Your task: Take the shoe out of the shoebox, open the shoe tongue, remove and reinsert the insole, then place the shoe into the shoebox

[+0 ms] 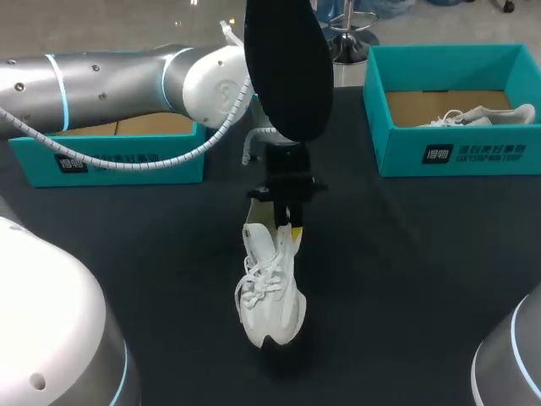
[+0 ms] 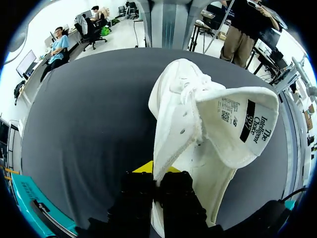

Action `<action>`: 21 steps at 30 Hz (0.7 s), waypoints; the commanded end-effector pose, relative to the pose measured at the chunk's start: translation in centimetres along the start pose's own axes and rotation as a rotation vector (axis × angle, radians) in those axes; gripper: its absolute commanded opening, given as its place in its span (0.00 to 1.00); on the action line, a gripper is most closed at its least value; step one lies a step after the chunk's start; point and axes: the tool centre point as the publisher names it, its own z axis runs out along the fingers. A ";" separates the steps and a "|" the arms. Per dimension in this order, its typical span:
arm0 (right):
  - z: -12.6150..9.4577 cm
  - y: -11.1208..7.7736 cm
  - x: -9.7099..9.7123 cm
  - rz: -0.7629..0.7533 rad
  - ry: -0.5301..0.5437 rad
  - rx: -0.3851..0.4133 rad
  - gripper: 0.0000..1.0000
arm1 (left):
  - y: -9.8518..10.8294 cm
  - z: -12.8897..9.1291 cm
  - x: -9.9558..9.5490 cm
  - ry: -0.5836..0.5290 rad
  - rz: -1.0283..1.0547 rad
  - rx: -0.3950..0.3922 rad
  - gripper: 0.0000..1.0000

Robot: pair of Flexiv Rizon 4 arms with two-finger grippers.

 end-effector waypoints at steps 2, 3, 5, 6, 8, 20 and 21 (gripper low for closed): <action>0.1 0.2 0.0 0.001 -0.002 0.003 0.00 | 0.1 0.2 -0.7 0.019 -0.016 -0.007 0.00; 0.1 0.2 0.0 0.001 -0.002 0.003 0.00 | 0.1 0.3 -0.7 0.015 -0.026 -0.009 0.00; 0.1 0.2 0.0 0.001 -0.002 0.003 0.00 | 0.0 0.3 -0.9 0.013 -0.028 -0.008 0.00; 0.1 0.2 0.0 0.001 -0.002 0.003 0.00 | 0.0 0.3 -1.0 0.010 -0.031 -0.014 0.00; 0.1 0.2 0.0 0.001 -0.002 0.003 0.00 | 0.1 0.4 -1.2 0.008 -0.041 -0.010 0.00; 0.1 0.2 0.0 0.001 -0.002 0.003 0.00 | 0.1 1.9 -1.7 0.012 -0.020 -0.060 0.00; 0.1 0.2 0.0 0.001 -0.002 0.003 0.00 | 0.1 1.9 -1.7 -0.001 -0.017 -0.068 0.00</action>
